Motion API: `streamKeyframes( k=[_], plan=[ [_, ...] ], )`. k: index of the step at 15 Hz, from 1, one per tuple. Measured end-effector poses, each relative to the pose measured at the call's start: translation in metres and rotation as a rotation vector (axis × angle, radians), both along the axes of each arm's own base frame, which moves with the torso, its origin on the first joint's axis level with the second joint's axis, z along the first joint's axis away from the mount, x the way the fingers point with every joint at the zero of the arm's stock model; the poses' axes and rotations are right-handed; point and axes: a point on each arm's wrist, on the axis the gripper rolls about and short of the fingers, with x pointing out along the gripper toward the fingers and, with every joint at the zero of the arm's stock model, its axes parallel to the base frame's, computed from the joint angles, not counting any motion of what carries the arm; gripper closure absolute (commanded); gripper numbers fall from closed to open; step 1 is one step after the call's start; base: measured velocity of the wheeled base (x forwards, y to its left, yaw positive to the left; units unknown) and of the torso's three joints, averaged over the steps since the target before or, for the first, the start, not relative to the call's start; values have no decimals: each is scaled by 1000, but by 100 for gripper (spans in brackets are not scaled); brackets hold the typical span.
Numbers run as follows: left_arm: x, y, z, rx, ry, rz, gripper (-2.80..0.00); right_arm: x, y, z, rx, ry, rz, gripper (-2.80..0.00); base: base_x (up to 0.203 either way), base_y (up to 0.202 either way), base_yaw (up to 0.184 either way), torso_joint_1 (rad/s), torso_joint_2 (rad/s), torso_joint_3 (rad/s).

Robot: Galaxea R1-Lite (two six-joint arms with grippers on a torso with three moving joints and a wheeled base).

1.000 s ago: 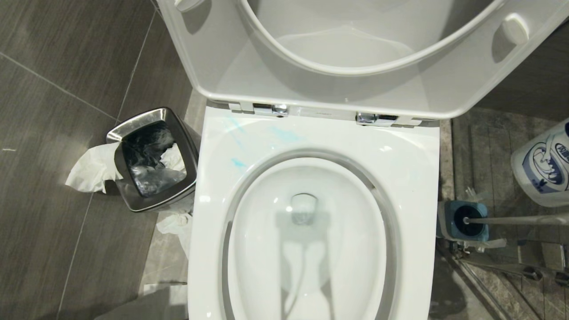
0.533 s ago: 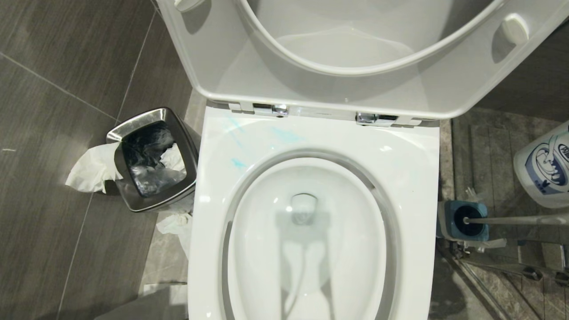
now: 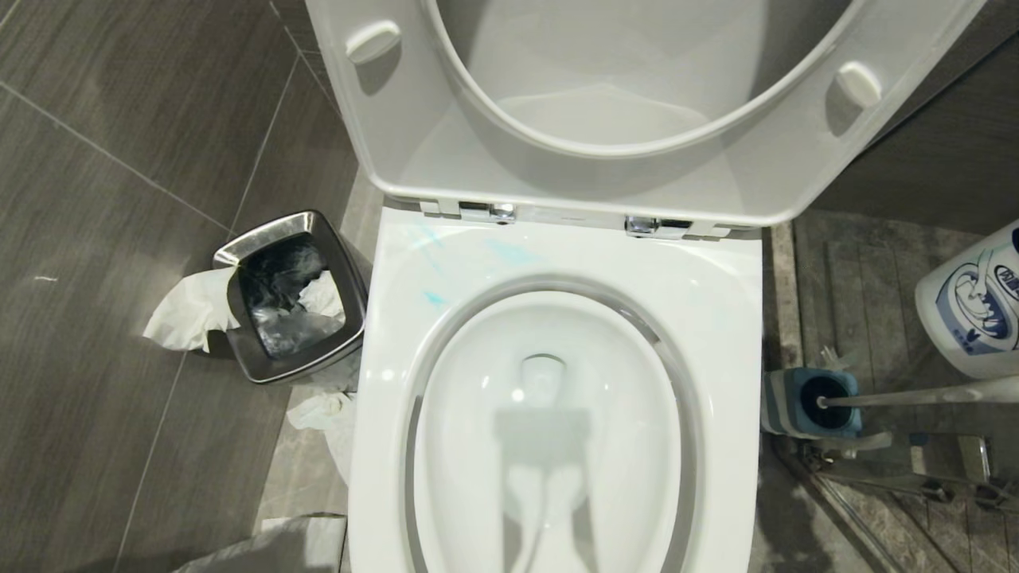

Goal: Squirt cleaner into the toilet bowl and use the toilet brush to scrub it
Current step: Pour in the cleaning agent

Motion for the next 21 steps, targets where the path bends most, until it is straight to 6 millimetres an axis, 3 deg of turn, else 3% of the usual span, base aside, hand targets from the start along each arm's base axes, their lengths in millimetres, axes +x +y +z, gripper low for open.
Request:
streamKeyframes(
  k=[7,15,21],
  plan=[
    [0,0,0,0,1,0,0,2,0,-3,2,15,1,0,0,0,0,0,3,203],
    [0,0,0,-1,-2,0,0,13,-1,-28,70,129,12,0,0,0,0,0,3,201],
    [0,0,0,-5,-2,-1,0,10,-1,-36,77,181,16,0,0,0,0,2,1,205]
  ],
)
